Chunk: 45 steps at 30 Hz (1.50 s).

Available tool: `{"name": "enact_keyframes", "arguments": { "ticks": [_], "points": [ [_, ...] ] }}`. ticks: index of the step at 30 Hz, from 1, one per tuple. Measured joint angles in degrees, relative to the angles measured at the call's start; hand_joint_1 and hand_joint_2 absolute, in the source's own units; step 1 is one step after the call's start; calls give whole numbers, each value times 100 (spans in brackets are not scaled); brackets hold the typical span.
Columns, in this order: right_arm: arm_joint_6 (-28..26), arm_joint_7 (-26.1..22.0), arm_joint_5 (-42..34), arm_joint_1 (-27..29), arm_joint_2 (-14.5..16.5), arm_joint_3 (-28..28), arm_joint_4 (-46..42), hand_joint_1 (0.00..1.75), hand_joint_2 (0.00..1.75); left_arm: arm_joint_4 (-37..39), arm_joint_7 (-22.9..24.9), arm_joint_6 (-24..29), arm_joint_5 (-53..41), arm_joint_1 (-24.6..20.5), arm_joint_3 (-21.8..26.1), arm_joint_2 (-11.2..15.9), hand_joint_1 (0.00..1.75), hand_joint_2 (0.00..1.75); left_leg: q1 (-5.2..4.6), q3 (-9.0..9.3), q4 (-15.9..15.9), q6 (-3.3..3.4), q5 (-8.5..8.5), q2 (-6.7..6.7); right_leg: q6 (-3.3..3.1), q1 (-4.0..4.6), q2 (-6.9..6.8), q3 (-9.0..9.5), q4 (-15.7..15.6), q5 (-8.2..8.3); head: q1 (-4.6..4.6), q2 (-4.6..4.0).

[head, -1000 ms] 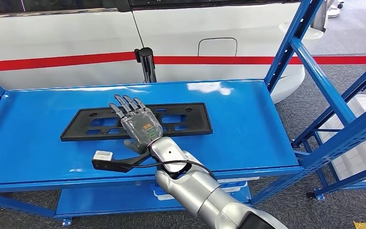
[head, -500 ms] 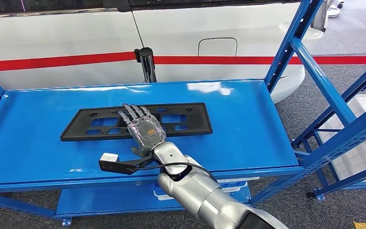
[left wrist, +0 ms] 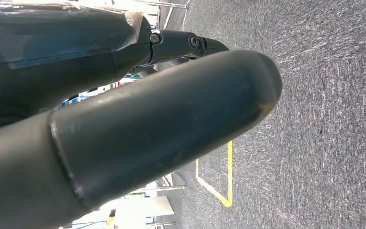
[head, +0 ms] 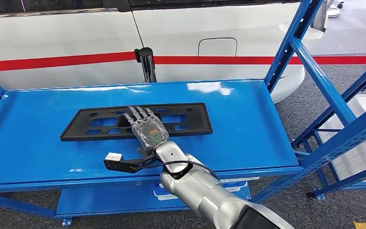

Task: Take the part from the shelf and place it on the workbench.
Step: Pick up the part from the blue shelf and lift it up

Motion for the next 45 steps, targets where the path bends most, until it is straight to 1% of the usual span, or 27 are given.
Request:
{"name": "enact_keyframes", "arguments": {
  "ticks": [4,5,8,9,13,16,23,27,30,42,43,44,45],
  "points": [
    [-263,294,144,-98,-1,0,152,1,175,0,1,-3,-66,0,0,0,0,0,0,0,0,0,0,0,0,0,0,0,0,0,0,0],
    [-389,391,222,-143,-2,-3,227,13,175,0,1,-5,-87,0,0,0,0,0,0,0,0,0,0,0,0,0,0,0,0,0,0,0],
    [-715,536,414,-296,-2,-96,486,114,175,0,0,-9,-158,0,2,0,0,0,0,1,0,0,1,0,0,0,0,0,0,0,0,0],
    [-778,542,453,-332,-2,-156,560,140,175,0,-1,-9,-179,0,3,0,0,0,0,1,0,0,1,0,0,0,0,0,0,1,0,0],
    [-868,517,553,-368,-2,-354,738,163,175,-2,-19,-8,-210,0,4,0,0,0,0,1,1,0,1,0,0,0,0,0,0,1,0,0],
    [-869,501,618,-363,-2,-439,803,169,175,-4,-65,-6,-218,0,5,1,0,0,0,1,1,0,0,0,0,0,0,-1,0,0,0,0],
    [-869,482,745,-344,-4,-610,901,170,175,-17,-112,4,-273,-1,28,2,0,0,0,1,1,0,0,1,0,0,1,-1,0,0,0,0],
    [-869,470,765,-339,-4,-675,917,174,175,-27,-122,4,-275,-1,75,1,0,0,0,1,1,0,0,0,0,0,0,0,0,0,0,0],
    [-878,466,787,-338,-5,-710,921,172,175,-30,-149,4,-280,-1,95,2,0,0,0,2,1,0,0,1,0,0,0,0,0,0,0,0],
    [-925,423,817,-326,-7,-745,921,175,175,-34,-202,14,-293,0,99,1,0,0,0,2,1,0,0,0,0,0,0,1,0,0,0,0],
    [-943,400,822,-318,-7,-761,920,175,175,-34,-238,25,-304,0,100,2,0,0,0,2,1,0,0,0,0,0,0,1,0,0,0,0],
    [-973,367,844,-300,-8,-798,909,175,175,-38,-393,100,-324,0,101,2,0,0,0,2,1,0,0,0,0,0,0,0,0,0,0,0],
    [-1024,323,941,-246,-23,-874,841,175,175,-49,-950,359,-321,10,116,3,0,0,0,3,1,0,0,0,0,0,0,0,0,0,0,0]
  ]
}}
